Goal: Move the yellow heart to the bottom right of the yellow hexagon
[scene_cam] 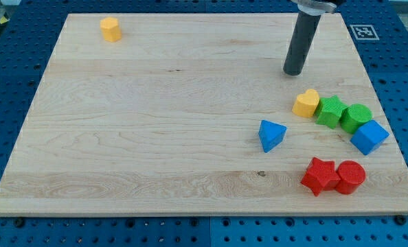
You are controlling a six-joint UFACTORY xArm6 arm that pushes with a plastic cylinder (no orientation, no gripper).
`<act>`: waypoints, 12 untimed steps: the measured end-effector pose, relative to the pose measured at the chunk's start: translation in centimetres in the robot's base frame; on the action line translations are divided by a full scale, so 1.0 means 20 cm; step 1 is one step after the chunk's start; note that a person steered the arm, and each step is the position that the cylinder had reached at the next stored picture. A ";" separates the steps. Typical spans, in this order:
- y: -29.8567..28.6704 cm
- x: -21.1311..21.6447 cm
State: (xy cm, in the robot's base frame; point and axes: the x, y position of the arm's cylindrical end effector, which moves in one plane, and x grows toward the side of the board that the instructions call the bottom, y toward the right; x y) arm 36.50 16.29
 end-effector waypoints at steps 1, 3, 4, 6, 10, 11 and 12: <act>0.17 0.06; 0.41 0.40; 0.40 0.45; 0.39 0.47; 0.15 0.49; 0.15 0.49; 0.07 0.50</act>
State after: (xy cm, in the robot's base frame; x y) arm 46.59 17.74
